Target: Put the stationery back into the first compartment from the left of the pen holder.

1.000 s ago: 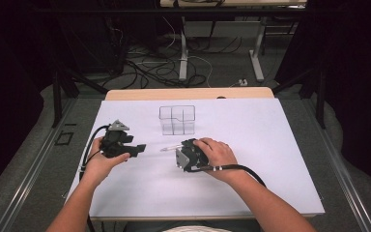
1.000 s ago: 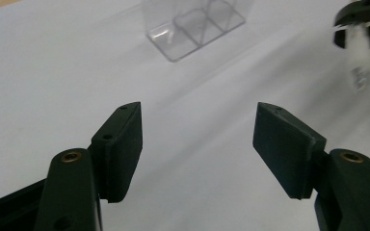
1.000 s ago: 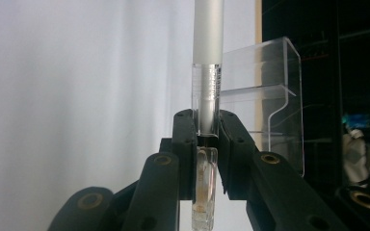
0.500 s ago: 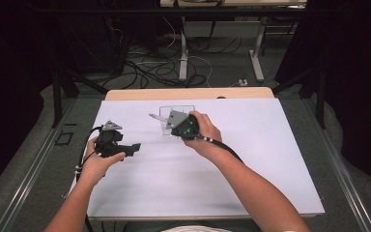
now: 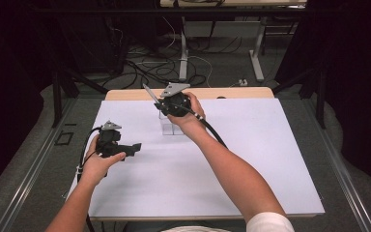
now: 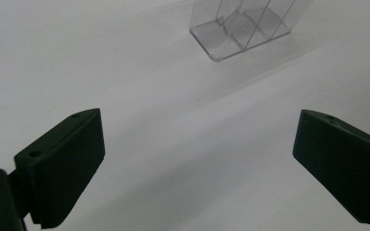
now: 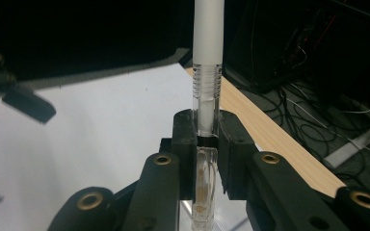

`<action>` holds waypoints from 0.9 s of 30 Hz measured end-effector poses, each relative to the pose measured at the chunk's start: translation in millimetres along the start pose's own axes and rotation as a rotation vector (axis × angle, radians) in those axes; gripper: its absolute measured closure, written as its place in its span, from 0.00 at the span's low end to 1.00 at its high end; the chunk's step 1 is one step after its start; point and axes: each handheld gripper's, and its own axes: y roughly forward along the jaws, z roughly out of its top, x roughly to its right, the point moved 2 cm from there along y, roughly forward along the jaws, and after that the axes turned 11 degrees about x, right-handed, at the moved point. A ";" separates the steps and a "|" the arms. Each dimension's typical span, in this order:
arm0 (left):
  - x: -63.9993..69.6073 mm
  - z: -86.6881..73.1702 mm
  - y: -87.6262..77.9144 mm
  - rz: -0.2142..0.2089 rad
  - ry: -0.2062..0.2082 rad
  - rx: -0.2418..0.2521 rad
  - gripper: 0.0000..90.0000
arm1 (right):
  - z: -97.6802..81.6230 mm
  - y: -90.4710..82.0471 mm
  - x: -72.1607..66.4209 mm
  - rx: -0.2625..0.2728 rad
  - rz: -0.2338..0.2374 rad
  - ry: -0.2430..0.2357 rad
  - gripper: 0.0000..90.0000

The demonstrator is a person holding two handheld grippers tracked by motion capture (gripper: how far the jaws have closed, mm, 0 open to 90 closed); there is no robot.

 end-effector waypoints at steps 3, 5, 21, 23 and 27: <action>0.5 0.2 0.2 0.004 -0.001 0.002 0.03 | -1.4 6.8 4.0 0.024 -0.009 0.043 0.88; 1.4 0.2 -0.4 0.001 0.001 -0.001 0.03 | -4.8 11.9 5.0 0.030 -0.014 0.065 0.88; 7.2 -0.1 1.5 -0.034 0.008 -0.002 0.03 | -38.9 30.3 11.2 -0.053 -0.039 0.111 0.88; 7.8 -0.1 1.6 -0.035 0.007 -0.006 0.03 | -40.7 29.3 12.4 -0.061 -0.047 0.118 0.82; 7.5 0.9 1.2 -0.047 -0.001 0.000 0.03 | -37.4 21.3 13.7 -0.047 -0.070 0.132 0.70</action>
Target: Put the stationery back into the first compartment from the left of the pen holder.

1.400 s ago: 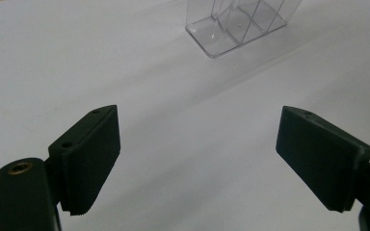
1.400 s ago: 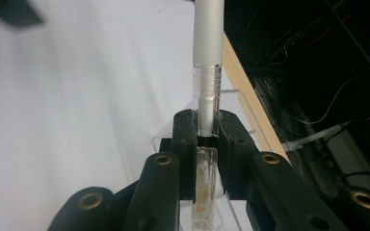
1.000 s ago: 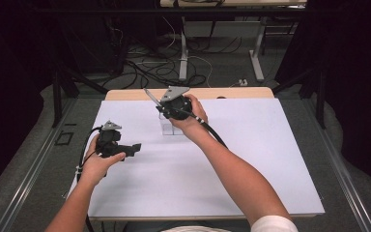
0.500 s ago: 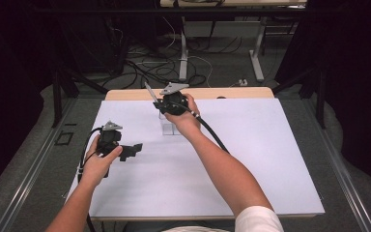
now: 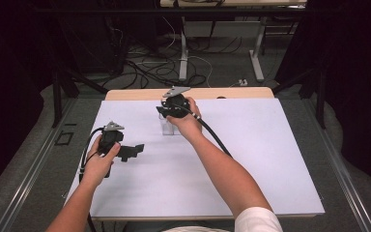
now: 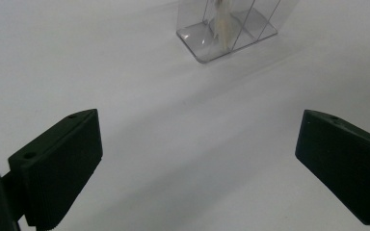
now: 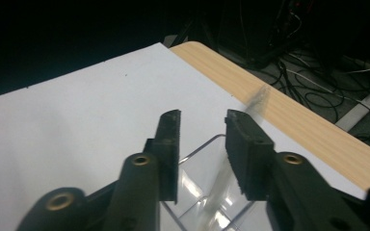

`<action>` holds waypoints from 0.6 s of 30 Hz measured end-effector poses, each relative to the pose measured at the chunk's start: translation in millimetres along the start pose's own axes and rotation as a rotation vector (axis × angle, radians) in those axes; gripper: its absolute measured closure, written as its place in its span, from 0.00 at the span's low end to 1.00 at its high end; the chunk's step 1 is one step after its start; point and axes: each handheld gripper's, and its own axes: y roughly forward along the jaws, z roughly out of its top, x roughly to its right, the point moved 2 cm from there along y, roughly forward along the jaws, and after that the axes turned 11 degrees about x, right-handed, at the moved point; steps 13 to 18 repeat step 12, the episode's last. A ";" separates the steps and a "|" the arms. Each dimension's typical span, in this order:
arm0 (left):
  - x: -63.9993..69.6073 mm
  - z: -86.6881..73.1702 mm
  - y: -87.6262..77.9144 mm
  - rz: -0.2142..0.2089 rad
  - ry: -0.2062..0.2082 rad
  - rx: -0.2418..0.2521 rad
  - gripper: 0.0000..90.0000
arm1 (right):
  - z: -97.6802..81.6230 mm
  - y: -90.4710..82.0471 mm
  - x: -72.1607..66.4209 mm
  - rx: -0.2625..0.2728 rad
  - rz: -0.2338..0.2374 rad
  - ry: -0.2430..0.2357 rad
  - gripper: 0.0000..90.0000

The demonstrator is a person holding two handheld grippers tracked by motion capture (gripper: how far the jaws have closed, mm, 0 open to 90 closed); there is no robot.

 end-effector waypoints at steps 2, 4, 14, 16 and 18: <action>-0.4 0.4 -0.2 -0.001 -0.006 0.009 0.03 | 1.4 -7.0 0.9 -0.002 -0.010 0.003 0.62; -1.0 0.5 -0.6 -0.003 -0.013 0.015 0.03 | 2.4 -16.2 2.0 0.007 -0.028 0.020 0.54; -5.5 2.3 -2.3 0.005 -0.030 0.024 0.03 | 0.3 -72.4 4.6 0.000 -0.080 0.063 0.19; -5.5 2.3 -2.3 0.005 -0.030 0.024 0.03 | 0.3 -72.4 4.6 0.000 -0.080 0.063 0.19; -5.5 2.3 -2.3 0.005 -0.030 0.024 0.03 | 0.3 -72.4 4.6 0.000 -0.080 0.063 0.19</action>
